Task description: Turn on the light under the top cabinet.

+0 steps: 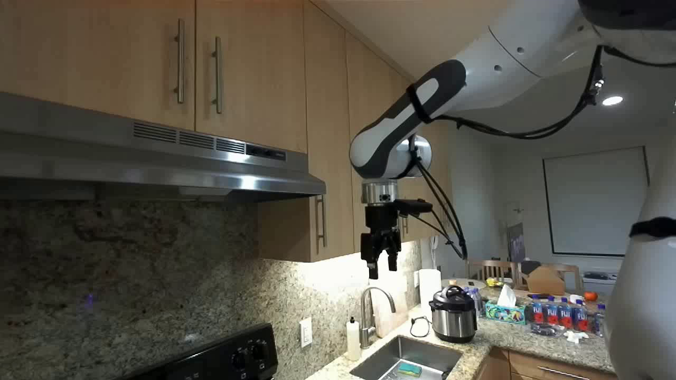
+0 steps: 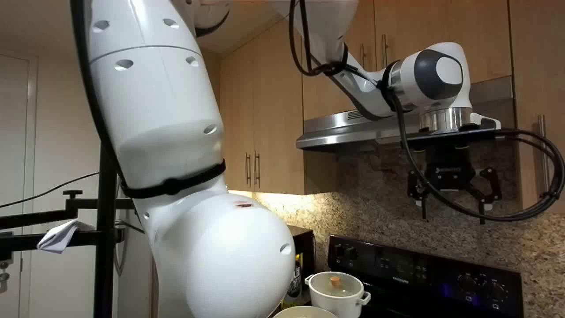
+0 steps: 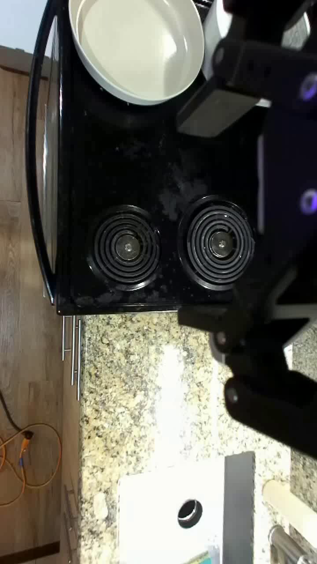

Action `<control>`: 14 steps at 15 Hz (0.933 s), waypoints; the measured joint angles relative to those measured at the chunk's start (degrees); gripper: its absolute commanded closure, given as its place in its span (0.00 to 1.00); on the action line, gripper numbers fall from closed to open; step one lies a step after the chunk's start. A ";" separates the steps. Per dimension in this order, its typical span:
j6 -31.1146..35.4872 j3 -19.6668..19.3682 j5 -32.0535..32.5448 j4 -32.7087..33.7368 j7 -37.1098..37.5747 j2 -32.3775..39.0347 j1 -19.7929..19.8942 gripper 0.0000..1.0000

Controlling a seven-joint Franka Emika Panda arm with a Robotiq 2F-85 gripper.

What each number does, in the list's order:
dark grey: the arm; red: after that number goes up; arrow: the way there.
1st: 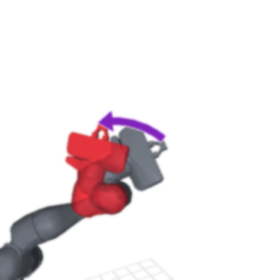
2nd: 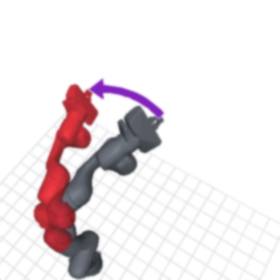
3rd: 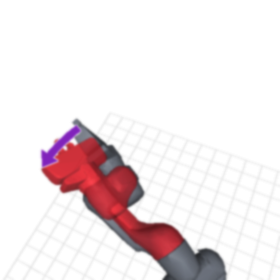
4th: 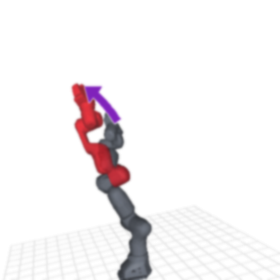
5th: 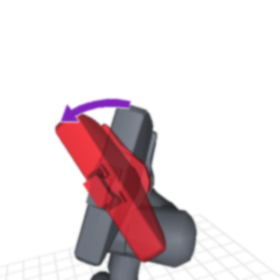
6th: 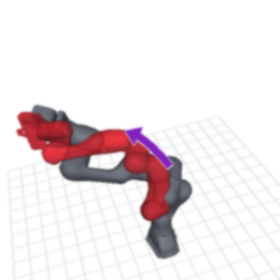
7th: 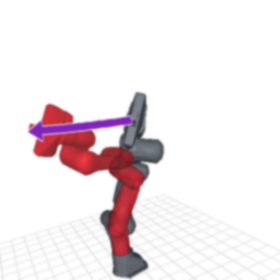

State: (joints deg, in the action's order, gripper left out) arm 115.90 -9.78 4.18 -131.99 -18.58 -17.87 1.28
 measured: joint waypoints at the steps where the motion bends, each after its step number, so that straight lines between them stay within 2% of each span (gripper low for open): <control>1: 0.00 0.00 0.00 0.00 0.00 0.00 0.00 0.00; 8: 0.02 0.34 -0.08 -0.11 0.22 0.05 -0.03 0.00; 14: 3.63 5.39 0.85 -1.65 9.90 0.05 -0.02 0.00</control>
State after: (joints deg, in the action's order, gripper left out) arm 119.53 -4.39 5.02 -133.63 -8.68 -17.83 1.26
